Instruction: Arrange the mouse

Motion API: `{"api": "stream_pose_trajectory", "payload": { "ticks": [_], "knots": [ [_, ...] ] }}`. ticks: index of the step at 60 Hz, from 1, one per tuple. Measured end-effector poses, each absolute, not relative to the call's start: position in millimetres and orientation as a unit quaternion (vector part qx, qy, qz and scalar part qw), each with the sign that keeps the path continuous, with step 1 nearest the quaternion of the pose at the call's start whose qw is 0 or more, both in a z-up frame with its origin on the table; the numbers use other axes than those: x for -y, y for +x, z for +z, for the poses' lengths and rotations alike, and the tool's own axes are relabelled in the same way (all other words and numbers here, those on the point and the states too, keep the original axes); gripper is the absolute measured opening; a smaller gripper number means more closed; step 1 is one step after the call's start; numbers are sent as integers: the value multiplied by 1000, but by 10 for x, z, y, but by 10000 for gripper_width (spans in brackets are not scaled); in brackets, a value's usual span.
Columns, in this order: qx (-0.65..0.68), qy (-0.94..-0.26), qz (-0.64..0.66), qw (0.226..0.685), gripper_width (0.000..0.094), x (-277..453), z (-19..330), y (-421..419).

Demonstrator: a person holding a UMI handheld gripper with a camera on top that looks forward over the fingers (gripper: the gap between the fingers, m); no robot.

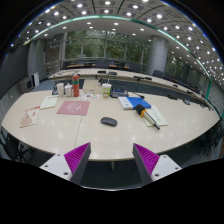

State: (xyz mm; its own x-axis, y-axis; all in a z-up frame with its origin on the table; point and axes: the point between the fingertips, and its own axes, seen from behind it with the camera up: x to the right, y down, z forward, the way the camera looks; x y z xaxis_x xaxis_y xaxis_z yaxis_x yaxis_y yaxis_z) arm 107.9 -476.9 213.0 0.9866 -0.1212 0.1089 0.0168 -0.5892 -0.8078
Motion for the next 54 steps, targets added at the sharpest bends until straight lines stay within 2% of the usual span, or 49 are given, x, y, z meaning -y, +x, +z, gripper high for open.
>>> {"api": "stream_pose_trajectory", "payload": {
  "ticks": [13, 22, 37, 54],
  "knots": [
    [-35, -897, -82, 434, 856, 4774, 1848, 1294],
    [-31, -900, -75, 428, 857, 4460, 1473, 1428],
    [-1, -885, -60, 463, 861, 3130, 808, 1573],
    [3, -898, -39, 437, 858, 1932, 64, 1768]
  ]
}}
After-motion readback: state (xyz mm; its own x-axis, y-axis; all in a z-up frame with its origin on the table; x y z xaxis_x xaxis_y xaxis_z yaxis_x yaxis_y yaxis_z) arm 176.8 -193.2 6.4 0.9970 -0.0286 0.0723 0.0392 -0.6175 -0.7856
